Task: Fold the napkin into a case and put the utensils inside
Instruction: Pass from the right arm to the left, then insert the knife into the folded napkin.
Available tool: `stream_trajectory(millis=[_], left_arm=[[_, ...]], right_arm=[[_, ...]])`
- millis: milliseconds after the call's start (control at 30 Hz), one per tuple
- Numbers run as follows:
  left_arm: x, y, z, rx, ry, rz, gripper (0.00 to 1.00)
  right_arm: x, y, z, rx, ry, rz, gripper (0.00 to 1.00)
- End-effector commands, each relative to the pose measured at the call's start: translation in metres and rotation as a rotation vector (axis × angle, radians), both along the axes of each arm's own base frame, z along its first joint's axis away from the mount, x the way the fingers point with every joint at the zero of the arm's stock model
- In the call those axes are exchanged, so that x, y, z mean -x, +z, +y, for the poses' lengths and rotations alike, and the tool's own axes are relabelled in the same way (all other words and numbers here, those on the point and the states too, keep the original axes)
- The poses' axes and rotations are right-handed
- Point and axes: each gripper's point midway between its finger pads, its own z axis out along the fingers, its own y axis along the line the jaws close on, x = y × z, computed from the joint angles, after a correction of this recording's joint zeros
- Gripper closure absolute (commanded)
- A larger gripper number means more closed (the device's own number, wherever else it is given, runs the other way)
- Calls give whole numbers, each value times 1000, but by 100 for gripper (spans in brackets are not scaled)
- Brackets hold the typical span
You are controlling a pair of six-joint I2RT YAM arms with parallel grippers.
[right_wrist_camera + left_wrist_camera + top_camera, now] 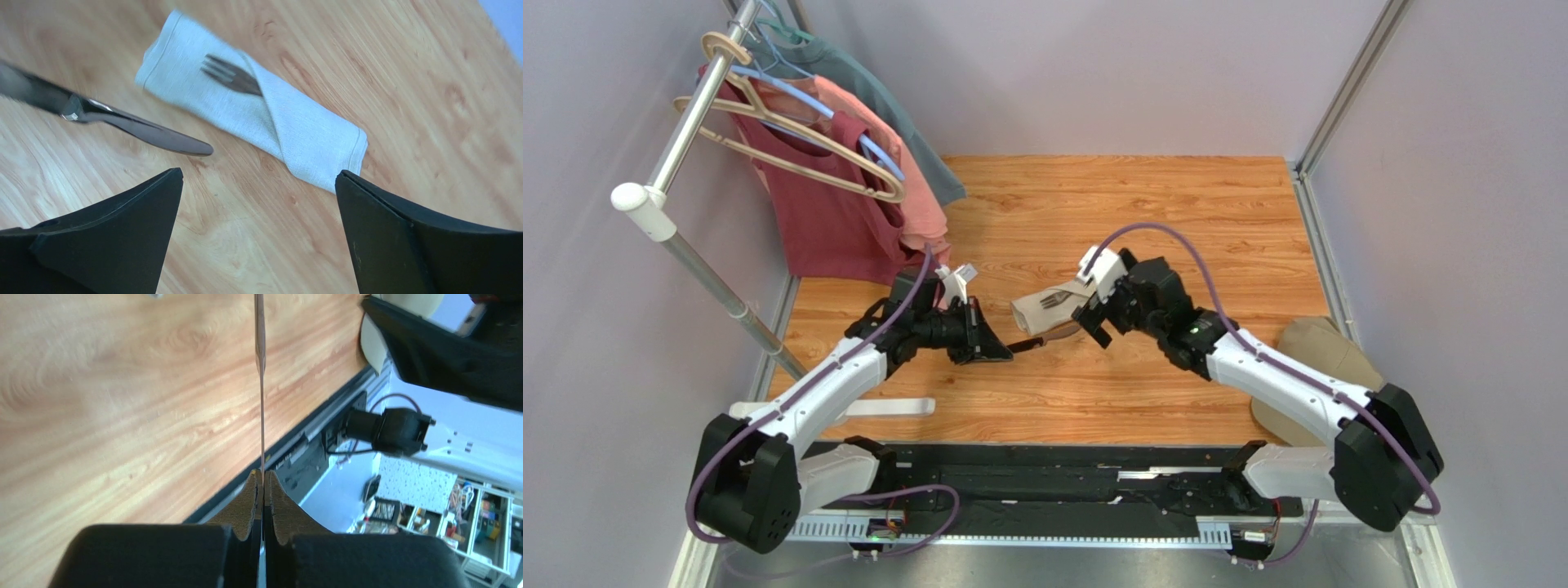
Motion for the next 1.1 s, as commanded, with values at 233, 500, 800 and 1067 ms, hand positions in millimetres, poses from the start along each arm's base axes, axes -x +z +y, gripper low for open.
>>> stream_trajectory(millis=[233,500,800,1067], left_arm=[[-60,17,-14,78,49,-179,100],[-64,13,-11,139,48,-166,100],[-62,8,-16,184,32,-133,100],[-62,-2,-16,174,28,-110,100]], right_arm=[[-86,1,-48,-366,-581,421,71],[-127,-37,-68,-333,-706,614,100],[-128,-73,-73,-261,-763,699,100],[-123,-100,-78,-224,-798,733,100]])
